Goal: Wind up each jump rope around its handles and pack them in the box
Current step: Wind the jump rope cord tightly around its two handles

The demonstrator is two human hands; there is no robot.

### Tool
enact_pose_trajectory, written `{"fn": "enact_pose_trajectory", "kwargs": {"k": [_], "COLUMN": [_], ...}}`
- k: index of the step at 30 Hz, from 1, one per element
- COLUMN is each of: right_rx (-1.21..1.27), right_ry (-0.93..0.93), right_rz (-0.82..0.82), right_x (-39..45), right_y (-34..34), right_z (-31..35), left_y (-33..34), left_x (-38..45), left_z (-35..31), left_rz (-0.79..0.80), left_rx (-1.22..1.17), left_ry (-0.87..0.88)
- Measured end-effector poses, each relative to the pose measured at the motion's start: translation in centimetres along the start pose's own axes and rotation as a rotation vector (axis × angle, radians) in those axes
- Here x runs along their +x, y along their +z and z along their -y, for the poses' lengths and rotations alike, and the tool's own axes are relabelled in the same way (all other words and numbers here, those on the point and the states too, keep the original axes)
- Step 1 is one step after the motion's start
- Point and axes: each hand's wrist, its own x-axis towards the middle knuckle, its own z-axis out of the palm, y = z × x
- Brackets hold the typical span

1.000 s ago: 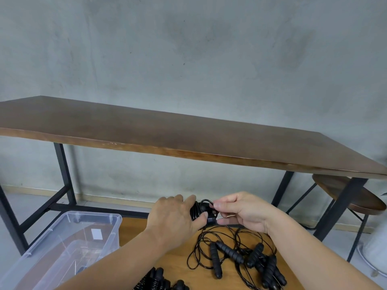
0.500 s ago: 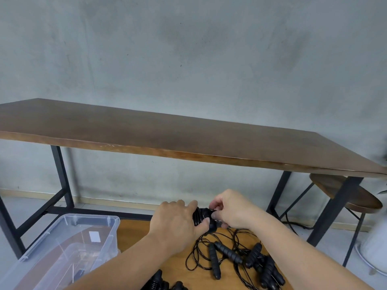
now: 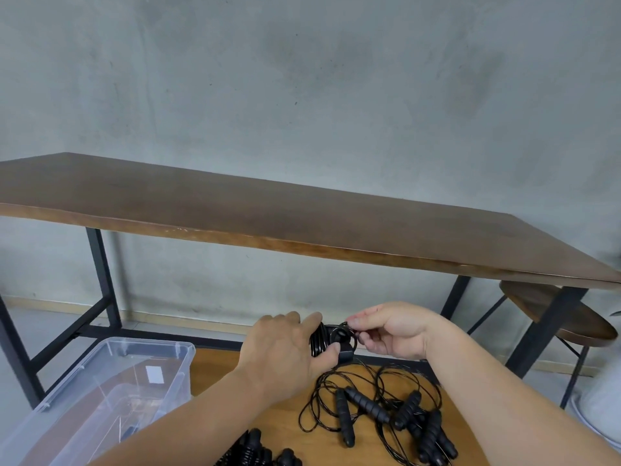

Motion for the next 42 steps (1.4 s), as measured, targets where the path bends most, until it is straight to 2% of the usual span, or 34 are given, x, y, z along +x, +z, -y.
{"fn": "enact_pose_trajectory", "kwargs": {"k": [1,4,7,9,13,18,21,28,32,35,37,42], "right_rx": [-0.030,-0.358,-0.454,-0.470,-0.593,-0.418,-0.419,-0.525,-0.415,-0.204,-0.058,0.068], "right_ry": [-0.036,-0.244,-0.386,-0.405,-0.308,-0.206,-0.207,-0.531,-0.580,-0.519,-0.431,-0.290], "right_rz": [-0.029,-0.153,-0.197,-0.172,-0.081,0.075,0.045,-0.033,0.026,0.053,0.076,0.080], "right_x": [0.1,0.2,0.5,0.7,1.0,0.9,1.0,1.7,2.2,2.9,3.6,4.6], "right_y": [0.2,1.3,2.1,2.5,2.9,1.2,0.7,2.3,2.8,2.5,2.4,2.7], "right_z": [-0.1,0.1,0.3,0.4,0.9,1.6,1.4,1.4,1.4,0.3,-1.0,-2.6], "left_y": [-0.1,-0.2,-0.5,-0.7,-0.4,0.9,1.4,0.5,0.3,0.6,0.8,1.7], "left_x": [0.0,-0.1,-0.2,-0.3,-0.6,-1.0,-0.9,-0.2,-0.4,-0.6,-0.8,-0.8], "left_z": [-0.1,-0.3,-0.3,-0.4,-1.1,-0.6,-0.5,-0.7,-0.3,0.1,0.1,-0.2], "left_rz": [0.006,0.025,0.013,0.012,0.029,0.011,-0.013,-0.018,-0.047,-0.123,-0.120,-0.066], "left_rx": [0.002,-0.029,-0.063,-0.067,-0.072,-0.116,-0.146,-0.174,-0.219,-0.248,-0.239,-0.240], "left_ry": [0.008,0.020,0.031,0.054,0.090,-0.007,-0.042,-0.039,-0.006,0.031,0.038,-0.021]}}
